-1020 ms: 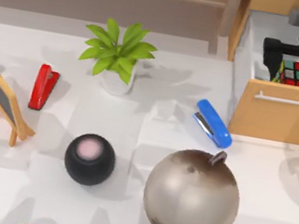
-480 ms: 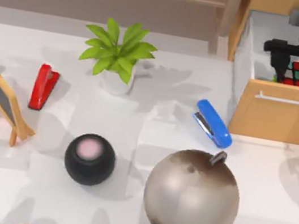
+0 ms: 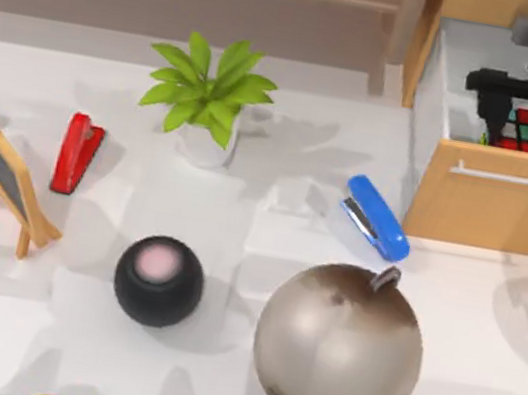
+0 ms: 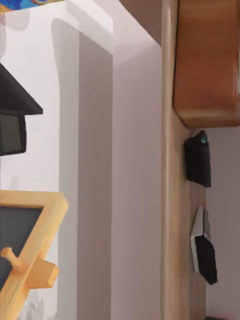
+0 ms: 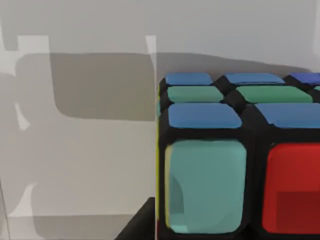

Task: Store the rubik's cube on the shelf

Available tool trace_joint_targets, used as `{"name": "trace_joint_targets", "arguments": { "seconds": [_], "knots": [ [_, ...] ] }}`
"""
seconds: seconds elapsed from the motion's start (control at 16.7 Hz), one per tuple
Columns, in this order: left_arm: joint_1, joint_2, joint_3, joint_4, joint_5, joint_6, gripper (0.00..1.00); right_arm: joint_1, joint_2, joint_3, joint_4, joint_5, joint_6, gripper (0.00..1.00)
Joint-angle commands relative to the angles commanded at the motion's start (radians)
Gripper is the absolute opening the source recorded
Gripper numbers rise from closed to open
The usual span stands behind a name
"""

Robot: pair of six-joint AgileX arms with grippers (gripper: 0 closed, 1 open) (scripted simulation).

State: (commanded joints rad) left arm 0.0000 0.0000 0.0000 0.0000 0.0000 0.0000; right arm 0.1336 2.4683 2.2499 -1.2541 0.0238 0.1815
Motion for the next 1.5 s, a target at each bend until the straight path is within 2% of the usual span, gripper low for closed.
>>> {"name": "trace_joint_targets", "arguments": {
  "seconds": [0.36,0.66,0.9,1.2,1.5],
  "knots": [
    [0.000,0.000,0.000,0.000,0.000,0.000,1.00,0.003,-0.003,-0.002,-0.003,0.000,0.001,0.00],
    [0.000,0.000,0.000,0.000,0.000,0.000,1.00,0.010,-0.077,-0.026,-0.091,0.009,-0.001,0.00],
    [0.000,0.000,0.000,0.000,0.000,0.000,1.00,0.014,-0.065,0.034,-0.152,0.003,-0.029,0.00],
    [0.000,0.000,0.000,0.000,0.000,0.000,1.00,0.003,0.010,0.141,-0.138,-0.002,-0.005,0.00],
    [0.000,0.000,0.000,0.000,0.000,0.000,1.00,0.006,0.007,0.136,-0.136,-0.001,0.002,0.00]
  ]
}}
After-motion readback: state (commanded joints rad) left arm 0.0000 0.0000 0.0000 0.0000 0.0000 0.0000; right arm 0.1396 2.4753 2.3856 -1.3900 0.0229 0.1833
